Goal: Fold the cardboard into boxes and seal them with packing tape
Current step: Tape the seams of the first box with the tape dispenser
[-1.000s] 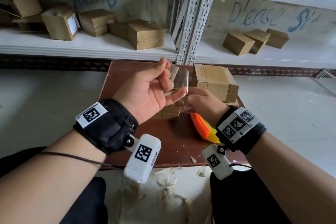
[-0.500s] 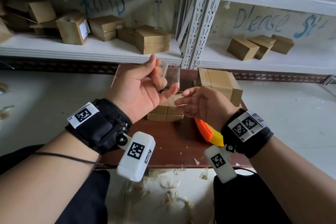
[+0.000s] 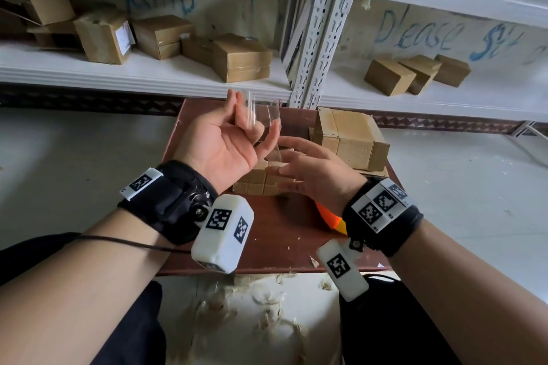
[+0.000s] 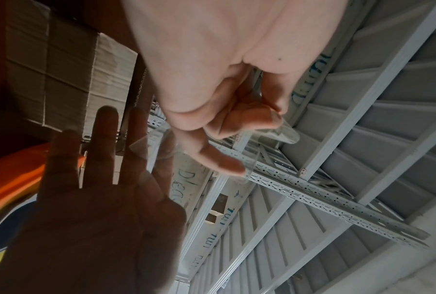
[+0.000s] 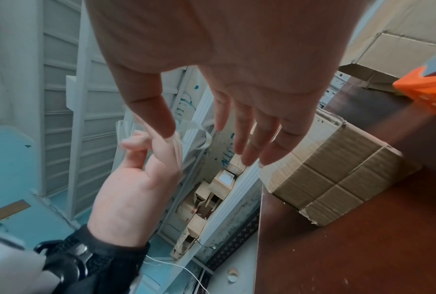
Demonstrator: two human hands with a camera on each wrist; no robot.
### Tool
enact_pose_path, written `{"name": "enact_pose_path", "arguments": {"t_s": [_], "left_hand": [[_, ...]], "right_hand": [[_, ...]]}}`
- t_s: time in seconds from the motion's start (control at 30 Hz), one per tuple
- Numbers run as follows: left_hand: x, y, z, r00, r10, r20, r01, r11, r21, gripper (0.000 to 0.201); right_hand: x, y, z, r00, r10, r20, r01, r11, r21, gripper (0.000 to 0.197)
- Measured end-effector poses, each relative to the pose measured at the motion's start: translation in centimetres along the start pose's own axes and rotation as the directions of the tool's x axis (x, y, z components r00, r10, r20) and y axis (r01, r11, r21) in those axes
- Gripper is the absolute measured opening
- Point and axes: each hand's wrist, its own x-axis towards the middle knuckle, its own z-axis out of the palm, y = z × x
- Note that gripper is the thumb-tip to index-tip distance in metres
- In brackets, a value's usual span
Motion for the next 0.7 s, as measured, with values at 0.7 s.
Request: {"name": "enact_pose_path", "arguments": {"t_s": [0.7], "left_hand": [[0.9, 1.6, -1.8, 0.989, -0.063, 0.134, 0.068, 0.997, -0.033, 0.026]], "right_hand": [[0.6, -0.7, -0.3, 0.993, -0.036, 0.113, 0.016, 0.985, 0.172, 0.033]]}}
